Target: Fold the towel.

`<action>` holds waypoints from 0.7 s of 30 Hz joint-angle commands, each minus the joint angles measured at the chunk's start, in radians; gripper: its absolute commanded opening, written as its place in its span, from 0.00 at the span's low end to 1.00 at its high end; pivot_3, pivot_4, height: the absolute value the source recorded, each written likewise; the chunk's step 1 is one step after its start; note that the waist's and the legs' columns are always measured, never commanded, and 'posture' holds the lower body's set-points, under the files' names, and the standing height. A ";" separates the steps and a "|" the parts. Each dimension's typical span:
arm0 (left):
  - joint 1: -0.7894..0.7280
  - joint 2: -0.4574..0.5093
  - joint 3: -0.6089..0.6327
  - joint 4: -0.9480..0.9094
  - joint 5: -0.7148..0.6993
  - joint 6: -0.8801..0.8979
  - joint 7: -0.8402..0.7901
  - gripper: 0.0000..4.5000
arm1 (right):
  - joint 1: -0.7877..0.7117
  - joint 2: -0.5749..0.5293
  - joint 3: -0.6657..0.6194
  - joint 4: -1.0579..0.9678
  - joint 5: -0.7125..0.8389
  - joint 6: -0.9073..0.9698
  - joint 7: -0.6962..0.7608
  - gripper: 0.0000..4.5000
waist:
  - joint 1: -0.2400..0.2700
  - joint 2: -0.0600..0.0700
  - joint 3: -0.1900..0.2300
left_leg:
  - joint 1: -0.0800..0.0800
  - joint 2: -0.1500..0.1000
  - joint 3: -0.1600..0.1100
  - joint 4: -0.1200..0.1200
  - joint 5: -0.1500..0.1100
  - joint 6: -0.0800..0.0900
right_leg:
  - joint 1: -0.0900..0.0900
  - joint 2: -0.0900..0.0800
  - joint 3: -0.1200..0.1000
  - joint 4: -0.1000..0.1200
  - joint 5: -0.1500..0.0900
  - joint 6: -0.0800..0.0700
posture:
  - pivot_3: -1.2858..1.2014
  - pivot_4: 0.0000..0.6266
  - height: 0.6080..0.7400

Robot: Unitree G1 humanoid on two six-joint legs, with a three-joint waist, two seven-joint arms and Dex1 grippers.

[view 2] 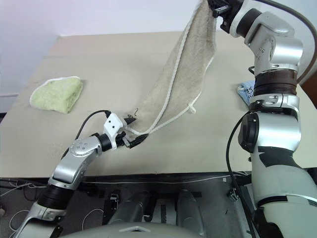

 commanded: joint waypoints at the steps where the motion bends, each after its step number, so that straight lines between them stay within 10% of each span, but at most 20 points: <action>1: -0.015 0.019 0.028 -0.061 -0.051 0.022 -0.044 1.00 | -0.031 -0.005 0.001 -0.056 0.013 0.001 0.013 0.00 | 0.001 0.000 0.000 | 0.000 0.000 0.000 0.000 0.000 0.000 | 0.000 0.000 0.000 0.000 0.000 0.000 | 0.52 0.24 1.00; 21: -0.123 0.158 -0.114 -0.017 0.202 0.001 -0.083 1.00 | 0.029 -0.027 -0.013 -0.093 0.016 0.051 -0.011 0.00 | 0.001 0.000 0.000 | 0.000 0.000 0.000 -0.001 0.000 0.000 | -0.001 0.000 0.000 0.000 0.000 0.000 | 0.52 0.24 1.00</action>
